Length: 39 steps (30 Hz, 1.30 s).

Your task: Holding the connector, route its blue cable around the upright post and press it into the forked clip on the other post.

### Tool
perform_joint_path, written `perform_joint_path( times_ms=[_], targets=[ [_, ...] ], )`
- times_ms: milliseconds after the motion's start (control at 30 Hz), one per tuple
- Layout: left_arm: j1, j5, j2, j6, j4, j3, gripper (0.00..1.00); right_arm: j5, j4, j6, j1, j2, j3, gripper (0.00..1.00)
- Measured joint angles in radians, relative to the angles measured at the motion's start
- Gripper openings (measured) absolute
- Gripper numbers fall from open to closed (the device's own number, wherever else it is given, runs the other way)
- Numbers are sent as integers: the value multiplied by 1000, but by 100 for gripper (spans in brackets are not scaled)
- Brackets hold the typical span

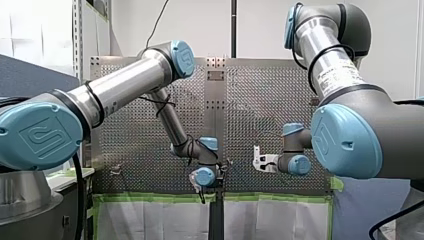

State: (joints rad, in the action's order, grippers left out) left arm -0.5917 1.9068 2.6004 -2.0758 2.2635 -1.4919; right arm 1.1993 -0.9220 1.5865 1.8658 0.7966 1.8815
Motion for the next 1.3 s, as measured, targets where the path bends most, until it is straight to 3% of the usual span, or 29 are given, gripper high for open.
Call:
perform_joint_path(
  times_ms=[300,533,733,933,967,1000,1033,1067,1133,1300],
  targets=[
    [11,-2,50,-2,43,49,100,-1,0,0,0,0,0,0],
    [23,-20,58,1,47,77,100,-1,1,0,0,-1,0,0],
    [31,-16,58,30,47,85,100,-1,1,0,0,-1,0,0],
    [39,21,58,72,63,85,100,-1,0,0,0,-1,0,0],
    [41,29,58,76,65,85,63,-1,0,-1,0,-1,0,0],
    [42,35,58,79,67,86,63,-1,0,-1,0,-1,0,0],
    [42,39,58,80,68,86,40,-1,1,-1,0,-1,0,0],
    [42,43,58,81,69,86,5,-1,1,-1,0,-1,0,0],
    [41,44,58,83,68,86,0,-1,1,-1,0,-1,0,0],
    [40,15,58,107,55,82,0,-1,2,-2,0,-1,0,0]
  ],
)
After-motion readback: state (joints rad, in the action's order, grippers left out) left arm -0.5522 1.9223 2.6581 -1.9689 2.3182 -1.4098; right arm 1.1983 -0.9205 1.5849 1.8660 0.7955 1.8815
